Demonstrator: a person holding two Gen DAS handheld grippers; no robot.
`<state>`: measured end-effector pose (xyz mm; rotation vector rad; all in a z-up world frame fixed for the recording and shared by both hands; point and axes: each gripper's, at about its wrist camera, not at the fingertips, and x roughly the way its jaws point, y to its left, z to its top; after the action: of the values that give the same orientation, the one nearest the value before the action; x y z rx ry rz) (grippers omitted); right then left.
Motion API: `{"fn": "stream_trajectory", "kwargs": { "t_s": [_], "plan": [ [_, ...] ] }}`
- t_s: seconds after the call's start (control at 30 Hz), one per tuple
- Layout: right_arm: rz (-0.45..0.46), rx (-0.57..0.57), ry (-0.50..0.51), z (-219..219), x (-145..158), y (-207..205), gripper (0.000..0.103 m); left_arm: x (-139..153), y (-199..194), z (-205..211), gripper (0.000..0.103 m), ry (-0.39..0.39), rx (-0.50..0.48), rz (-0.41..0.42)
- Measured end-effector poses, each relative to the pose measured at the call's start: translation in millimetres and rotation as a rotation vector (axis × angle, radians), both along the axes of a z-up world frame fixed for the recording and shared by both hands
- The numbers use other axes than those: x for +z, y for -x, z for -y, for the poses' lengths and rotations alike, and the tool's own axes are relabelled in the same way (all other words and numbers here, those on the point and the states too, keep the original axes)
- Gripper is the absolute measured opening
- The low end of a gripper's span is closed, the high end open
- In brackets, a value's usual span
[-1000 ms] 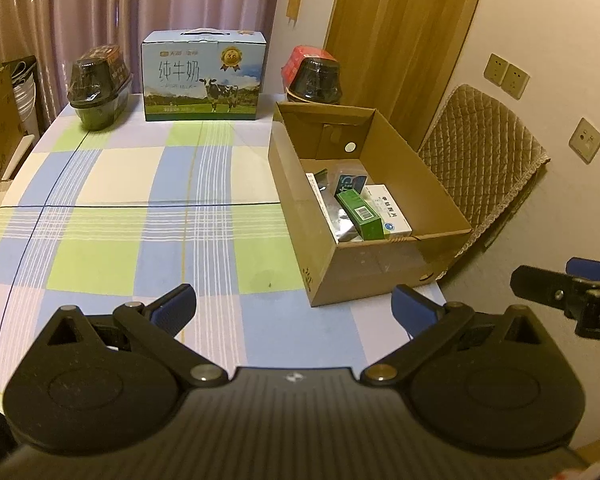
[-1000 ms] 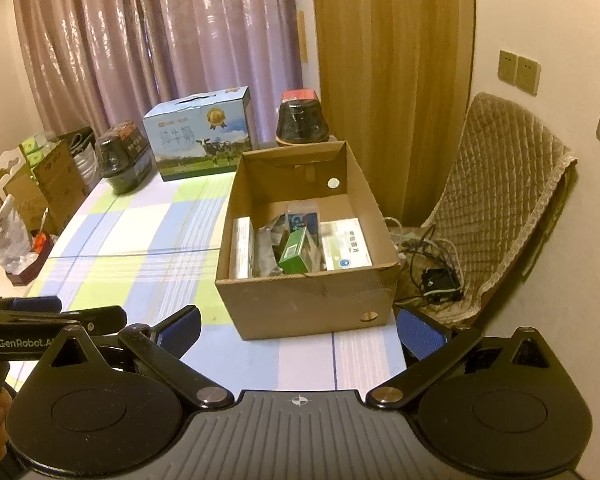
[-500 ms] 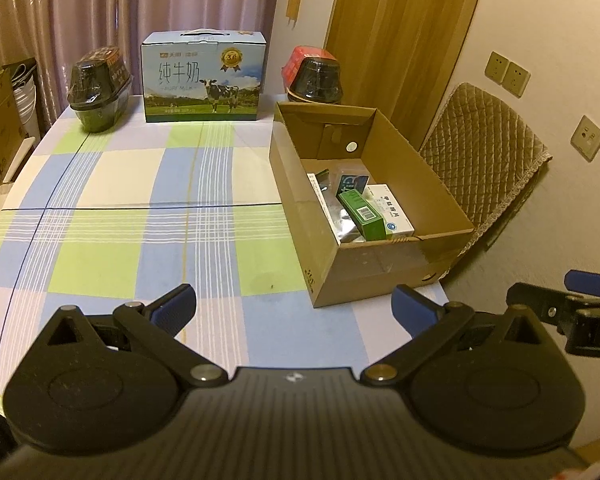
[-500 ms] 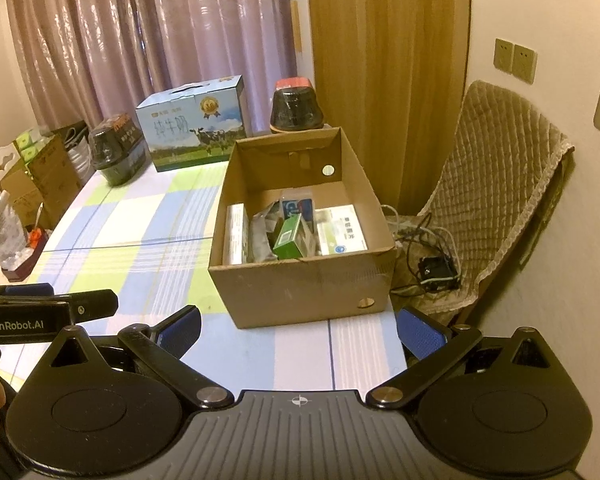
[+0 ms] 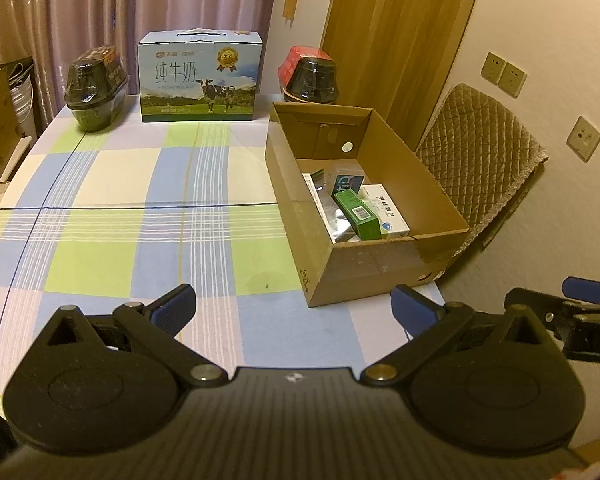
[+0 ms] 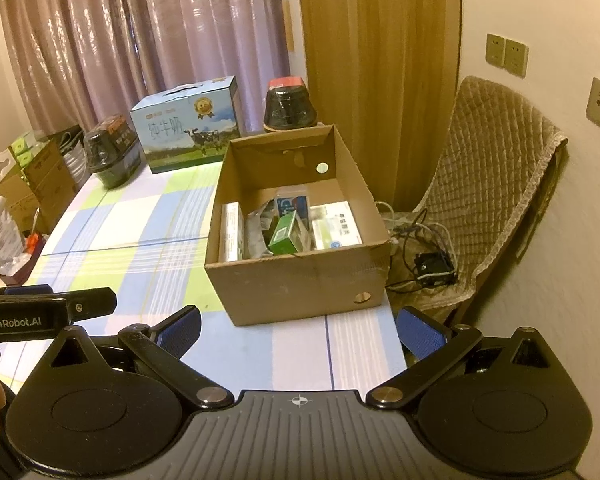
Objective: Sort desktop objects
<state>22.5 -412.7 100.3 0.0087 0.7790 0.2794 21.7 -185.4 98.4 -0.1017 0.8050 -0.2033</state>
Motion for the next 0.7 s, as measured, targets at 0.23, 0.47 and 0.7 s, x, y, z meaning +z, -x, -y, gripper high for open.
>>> {"fn": "stream_trajectory", "kwargs": {
  "t_s": [0.23, 0.47, 0.7],
  "plan": [
    [-0.001, -0.001, -0.007, -0.6, -1.8, 2.1, 0.101, -1.7, 1.8, 1.9, 0.102, 0.002, -0.001, -0.005],
    [-0.005, -0.002, -0.013, -0.6, -2.8, 2.6, 0.101, -0.9, 0.4, 3.3, 0.102, 0.005, 0.0, -0.002],
    [-0.007, -0.01, -0.015, 0.0, -4.2, 2.7, 0.101, -0.5, -1.4, 4.7, 0.102, 0.007, -0.003, -0.001]
  ]
}}
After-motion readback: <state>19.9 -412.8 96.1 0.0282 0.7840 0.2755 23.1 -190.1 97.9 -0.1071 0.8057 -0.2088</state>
